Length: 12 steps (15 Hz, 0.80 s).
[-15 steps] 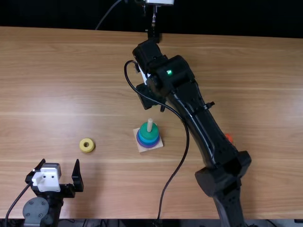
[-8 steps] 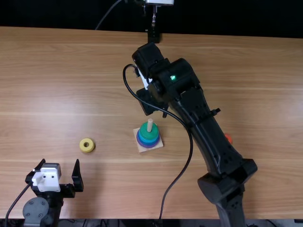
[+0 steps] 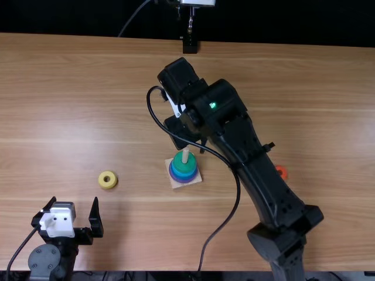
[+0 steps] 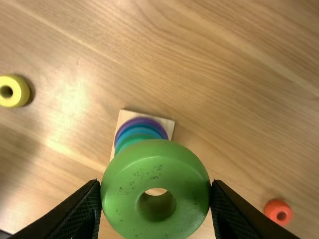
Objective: Build the Hanoi tower: stack the rings onto the peg from bottom to top in this color order: purple, dark blue, light blue, dark green, light green, yellow, orange.
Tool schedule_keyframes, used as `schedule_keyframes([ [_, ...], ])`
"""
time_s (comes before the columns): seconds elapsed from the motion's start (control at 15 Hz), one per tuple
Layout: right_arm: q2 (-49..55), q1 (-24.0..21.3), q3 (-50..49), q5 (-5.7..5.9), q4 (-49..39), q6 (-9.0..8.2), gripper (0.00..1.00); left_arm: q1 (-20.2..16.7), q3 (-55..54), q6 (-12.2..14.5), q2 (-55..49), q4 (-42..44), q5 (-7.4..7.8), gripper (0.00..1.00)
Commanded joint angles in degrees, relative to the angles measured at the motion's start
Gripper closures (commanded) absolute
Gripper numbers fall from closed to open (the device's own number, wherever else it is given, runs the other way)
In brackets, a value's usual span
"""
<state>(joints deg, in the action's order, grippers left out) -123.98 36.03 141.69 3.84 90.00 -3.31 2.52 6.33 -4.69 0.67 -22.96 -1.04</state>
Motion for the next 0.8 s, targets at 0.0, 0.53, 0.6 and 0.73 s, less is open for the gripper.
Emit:
schedule_keyframes([
  [0.0, 4.0, 1.1, -1.9, -0.14, 0.0, 0.04, 1.0, -0.2, -6.3, 0.3, -0.7, -4.5, 0.41, 0.0],
  [0.53, 8.5, 1.2, -13.1, -0.25, -0.7, -0.59, 1.0, -0.2, -6.3, 0.3, -0.7, -4.5, 0.41, 0.0],
  [0.6, 8.5, 1.3, -13.1, -0.25, -0.7, -0.59, 1.0, -0.2, -6.3, 0.3, -0.7, -4.5, 0.41, 0.0],
  [0.73, 8.3, 1.3, -12.8, -0.36, -0.9, -0.7, 1.0, -0.2, -6.3, 0.3, -0.7, -4.5, 0.41, 0.0],
])
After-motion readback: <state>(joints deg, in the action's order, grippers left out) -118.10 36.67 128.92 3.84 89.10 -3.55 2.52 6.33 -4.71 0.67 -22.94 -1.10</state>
